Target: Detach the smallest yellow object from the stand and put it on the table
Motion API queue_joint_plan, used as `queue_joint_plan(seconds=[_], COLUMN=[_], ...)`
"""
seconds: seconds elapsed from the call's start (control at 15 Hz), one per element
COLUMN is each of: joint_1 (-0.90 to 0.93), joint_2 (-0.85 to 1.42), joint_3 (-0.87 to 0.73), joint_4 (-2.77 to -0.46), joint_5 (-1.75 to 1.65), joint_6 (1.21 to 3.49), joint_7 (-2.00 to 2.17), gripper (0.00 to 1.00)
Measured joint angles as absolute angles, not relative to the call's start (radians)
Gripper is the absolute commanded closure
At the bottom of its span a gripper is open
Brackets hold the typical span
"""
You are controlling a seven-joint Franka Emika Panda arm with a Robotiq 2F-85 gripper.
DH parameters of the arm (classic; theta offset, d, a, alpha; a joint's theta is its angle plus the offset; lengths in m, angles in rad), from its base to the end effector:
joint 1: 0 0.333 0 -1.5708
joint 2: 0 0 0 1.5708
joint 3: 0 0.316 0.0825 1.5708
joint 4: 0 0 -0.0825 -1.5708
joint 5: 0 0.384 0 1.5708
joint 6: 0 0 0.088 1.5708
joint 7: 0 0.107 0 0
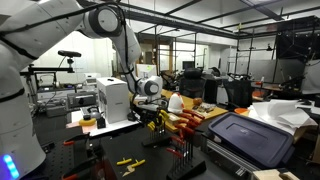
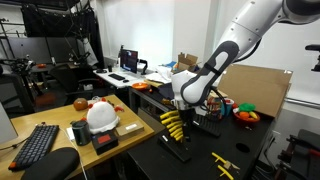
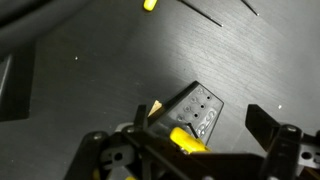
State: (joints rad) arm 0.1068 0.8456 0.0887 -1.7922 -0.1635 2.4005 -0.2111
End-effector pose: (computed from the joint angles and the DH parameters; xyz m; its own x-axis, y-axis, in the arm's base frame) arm 0.5987 0.1172 0.0615 0.8440 0.4858 -0.2271 0.4915 -0.8702 -0.0351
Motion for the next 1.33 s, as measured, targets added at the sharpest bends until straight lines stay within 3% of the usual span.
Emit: queue_joint_plan(seconds=[1.33], joint_1=[0.117], joint_2=[0.821], joint_3=[0.143], joint_4=[-1.792], joint_5=[-0.248], joint_6=[2.359], joint_7=[-0.406], gripper=[0.0])
